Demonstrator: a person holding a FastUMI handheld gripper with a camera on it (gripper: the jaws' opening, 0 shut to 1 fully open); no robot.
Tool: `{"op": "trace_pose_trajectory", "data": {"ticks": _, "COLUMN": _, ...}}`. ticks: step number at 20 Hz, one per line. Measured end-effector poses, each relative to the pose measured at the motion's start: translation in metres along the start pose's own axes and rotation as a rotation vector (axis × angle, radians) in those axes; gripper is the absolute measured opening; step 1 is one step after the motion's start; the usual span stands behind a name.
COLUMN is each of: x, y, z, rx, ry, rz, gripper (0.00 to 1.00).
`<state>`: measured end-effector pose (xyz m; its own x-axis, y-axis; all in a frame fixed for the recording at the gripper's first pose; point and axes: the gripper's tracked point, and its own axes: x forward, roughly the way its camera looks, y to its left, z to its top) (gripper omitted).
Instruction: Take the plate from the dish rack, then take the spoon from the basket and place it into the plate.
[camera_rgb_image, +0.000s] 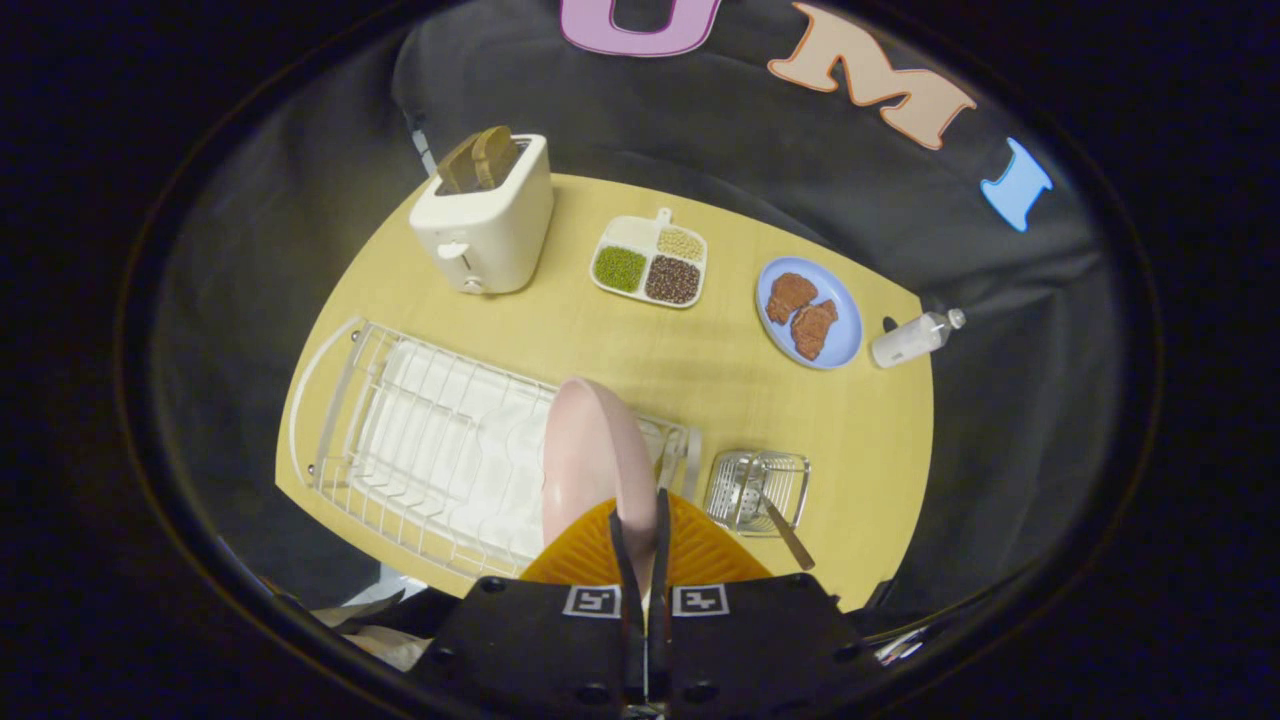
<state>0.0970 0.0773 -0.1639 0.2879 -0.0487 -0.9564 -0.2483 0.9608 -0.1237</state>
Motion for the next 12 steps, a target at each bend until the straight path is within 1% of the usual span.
{"op": "trace_pose_trajectory", "data": {"ticks": 2, "x": -0.001, "y": -0.002, "z": 0.002, "rx": 0.017, "ry": -0.016, "rz": 0.000, "gripper": 0.05}}
{"op": "trace_pose_trajectory", "data": {"ticks": 3, "x": -0.008, "y": -0.013, "z": 0.009, "rx": 0.014, "ry": -0.044, "rz": -0.020, "gripper": 0.04}}
{"op": "trace_pose_trajectory", "data": {"ticks": 5, "x": -0.024, "y": -0.008, "z": 0.027, "rx": 0.129, "ry": -0.077, "rz": 0.062, "gripper": 0.04}}
{"op": "trace_pose_trajectory", "data": {"ticks": 7, "x": -0.041, "y": -0.020, "z": 0.038, "rx": 0.177, "ry": -0.129, "rz": 0.095, "gripper": 0.04}}
{"op": "trace_pose_trajectory", "data": {"ticks": 8, "x": -0.049, "y": -0.018, "z": 0.038, "rx": 0.208, "ry": -0.150, "rz": 0.119, "gripper": 0.04}}
{"op": "trace_pose_trajectory", "data": {"ticks": 11, "x": -0.063, "y": -0.034, "z": 0.029, "rx": 0.235, "ry": -0.207, "rz": 0.127, "gripper": 0.04}}
{"op": "trace_pose_trajectory", "data": {"ticks": 12, "x": -0.065, "y": -0.035, "z": 0.020, "rx": 0.258, "ry": -0.219, "rz": 0.144, "gripper": 0.04}}
